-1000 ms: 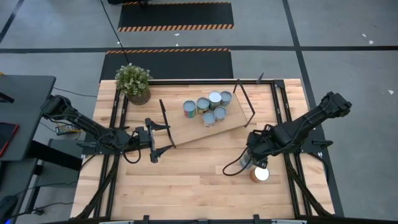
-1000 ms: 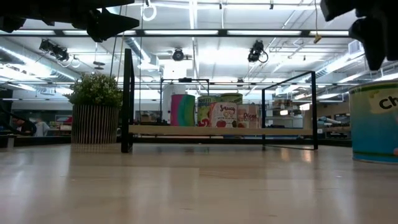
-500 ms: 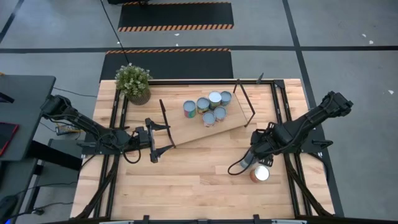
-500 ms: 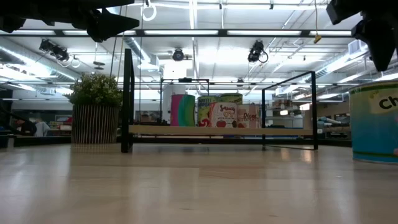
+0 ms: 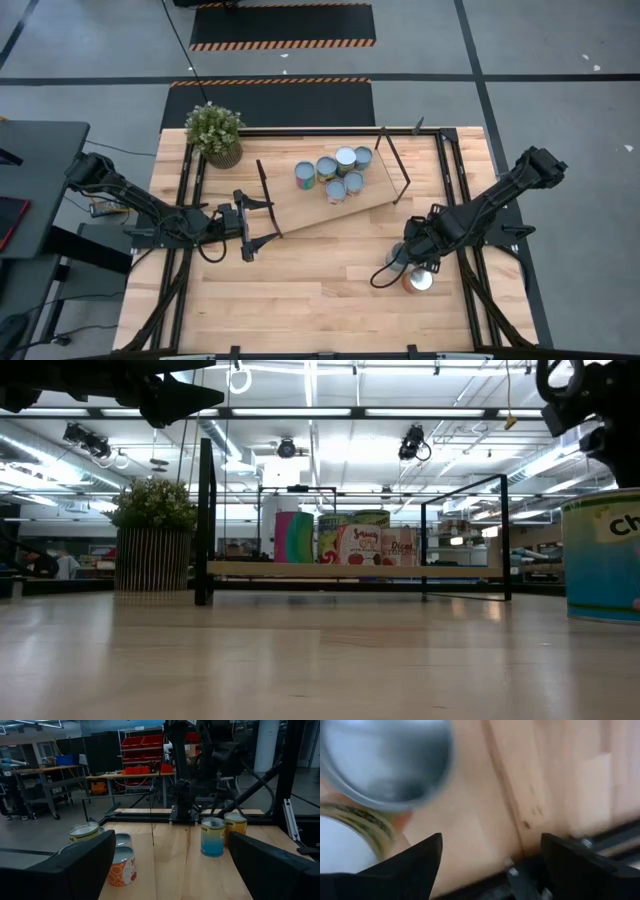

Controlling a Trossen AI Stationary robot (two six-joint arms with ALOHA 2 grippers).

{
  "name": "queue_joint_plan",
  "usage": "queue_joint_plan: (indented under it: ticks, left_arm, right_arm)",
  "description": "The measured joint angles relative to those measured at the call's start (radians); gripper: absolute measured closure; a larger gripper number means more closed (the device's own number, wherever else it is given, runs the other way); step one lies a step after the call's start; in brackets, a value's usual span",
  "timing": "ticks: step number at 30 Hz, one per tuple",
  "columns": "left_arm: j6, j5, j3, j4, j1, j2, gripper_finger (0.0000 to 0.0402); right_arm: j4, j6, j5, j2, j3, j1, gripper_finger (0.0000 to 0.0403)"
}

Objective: Pick and place cans onto a shelf
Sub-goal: Put the blue can on the shelf

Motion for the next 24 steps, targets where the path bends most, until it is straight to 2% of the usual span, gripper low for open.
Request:
queue_joint_plan:
  ticks: [8, 17, 24]
  left_arm:
    - [0.0, 0.0, 0.0, 0.0, 0.0, 0.0, 0.0013]
    - [-0.006, 0.0, 0.0, 0.001, 0.002, 0.0, 0.0013]
    - [-0.006, 0.0, 0.0, 0.001, 0.002, 0.0, 0.0013]
  right_arm:
    - [0.111, -0.064, -0.029, 0.0, -0.048, 0.001, 0.0006]
    - [0.273, -0.238, 0.08, 0.003, -0.048, -0.042, 0.0013]
    - [0.38, -0.385, 0.107, 0.059, -0.048, -0.098, 0.0013]
